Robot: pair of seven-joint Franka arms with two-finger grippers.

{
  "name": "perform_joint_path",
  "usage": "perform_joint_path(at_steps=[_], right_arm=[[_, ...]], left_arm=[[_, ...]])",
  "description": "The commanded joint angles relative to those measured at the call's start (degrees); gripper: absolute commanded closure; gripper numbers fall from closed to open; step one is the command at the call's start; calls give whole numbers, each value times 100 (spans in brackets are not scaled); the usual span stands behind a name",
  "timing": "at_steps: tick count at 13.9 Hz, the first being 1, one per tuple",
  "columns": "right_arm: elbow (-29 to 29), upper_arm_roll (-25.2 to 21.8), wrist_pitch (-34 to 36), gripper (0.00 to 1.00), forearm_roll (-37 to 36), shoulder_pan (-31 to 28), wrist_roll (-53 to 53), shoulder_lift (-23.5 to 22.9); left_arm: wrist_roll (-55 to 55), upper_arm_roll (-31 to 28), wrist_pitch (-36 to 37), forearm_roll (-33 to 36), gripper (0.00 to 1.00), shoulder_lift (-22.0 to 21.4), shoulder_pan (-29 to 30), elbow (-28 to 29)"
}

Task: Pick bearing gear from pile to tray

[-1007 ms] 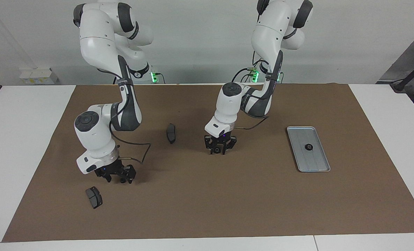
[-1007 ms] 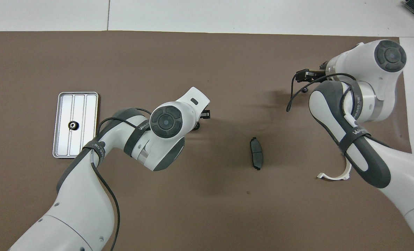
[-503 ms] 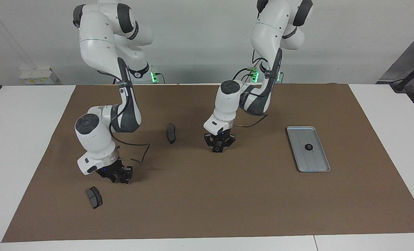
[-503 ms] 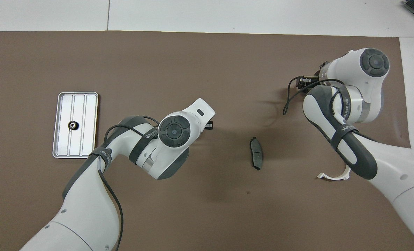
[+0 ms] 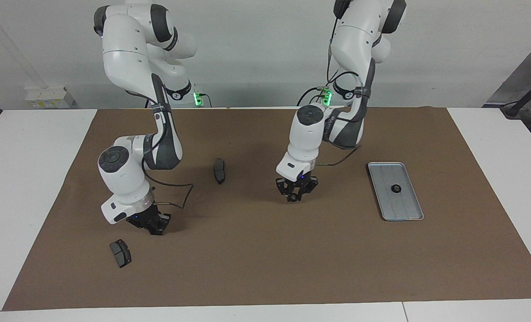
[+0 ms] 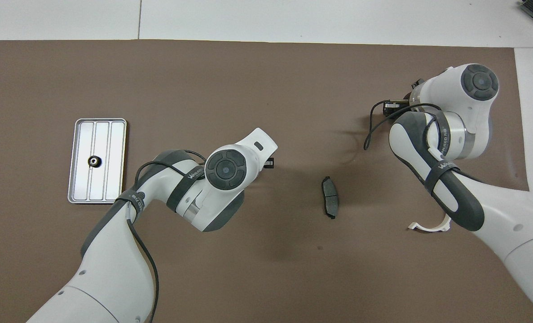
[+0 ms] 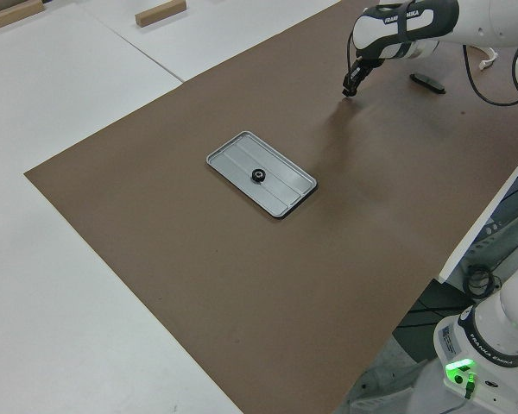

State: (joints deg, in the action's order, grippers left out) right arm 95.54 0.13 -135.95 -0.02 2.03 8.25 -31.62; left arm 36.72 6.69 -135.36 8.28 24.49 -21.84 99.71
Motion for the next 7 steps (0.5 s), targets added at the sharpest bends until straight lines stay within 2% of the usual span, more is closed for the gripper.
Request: perform_joint_path(at_steps=[1,4,7], right_arm=[[-18,66,323,100,-68,8,-113,401],[-53,127,665,100,-51,384,158,692],[-88,101,745,100,-156,1157,1098,710]], left_arm=[[-777,157,544,-19,100,-241,959,-136],[-2567,131,1317,-292,100,-549,1786,82],[-3897,96,1390,-301,100,-822,2385,714]])
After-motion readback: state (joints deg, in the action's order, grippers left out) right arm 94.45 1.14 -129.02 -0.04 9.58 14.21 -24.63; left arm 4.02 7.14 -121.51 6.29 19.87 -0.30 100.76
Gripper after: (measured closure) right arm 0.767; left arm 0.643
